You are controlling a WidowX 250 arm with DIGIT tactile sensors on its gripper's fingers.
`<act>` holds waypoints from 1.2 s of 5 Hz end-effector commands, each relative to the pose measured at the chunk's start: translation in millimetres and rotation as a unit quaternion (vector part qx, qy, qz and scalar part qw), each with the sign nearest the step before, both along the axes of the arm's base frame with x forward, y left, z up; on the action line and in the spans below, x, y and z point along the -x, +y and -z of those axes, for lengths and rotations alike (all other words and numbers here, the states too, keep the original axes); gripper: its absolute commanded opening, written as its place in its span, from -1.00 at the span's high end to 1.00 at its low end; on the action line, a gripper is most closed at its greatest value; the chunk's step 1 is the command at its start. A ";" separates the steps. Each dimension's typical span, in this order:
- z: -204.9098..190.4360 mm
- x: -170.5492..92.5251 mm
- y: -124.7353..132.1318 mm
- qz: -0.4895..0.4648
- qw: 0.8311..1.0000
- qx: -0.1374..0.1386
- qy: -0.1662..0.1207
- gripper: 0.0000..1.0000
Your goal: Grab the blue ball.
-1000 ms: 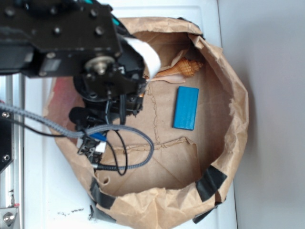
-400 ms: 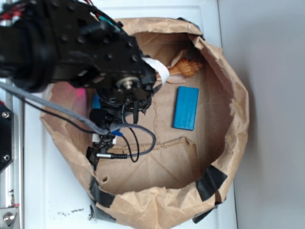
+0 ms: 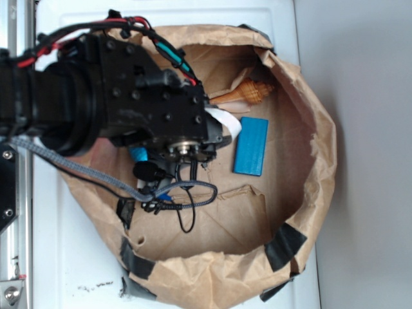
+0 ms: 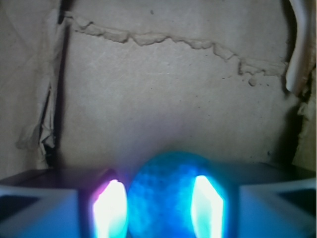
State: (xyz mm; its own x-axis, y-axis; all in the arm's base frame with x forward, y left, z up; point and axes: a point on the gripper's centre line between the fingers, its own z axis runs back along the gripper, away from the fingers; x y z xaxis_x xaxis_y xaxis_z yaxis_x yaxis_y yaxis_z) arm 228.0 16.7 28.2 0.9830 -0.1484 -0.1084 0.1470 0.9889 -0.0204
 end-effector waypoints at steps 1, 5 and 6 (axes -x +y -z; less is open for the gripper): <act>-4.6 -1.5 -3.9 0.002 1.000 0.004 -0.016 1.00; -76.9 -0.5 6.6 0.009 0.992 0.061 -0.110 1.00; -88.3 1.3 13.2 0.016 0.991 0.070 -0.110 1.00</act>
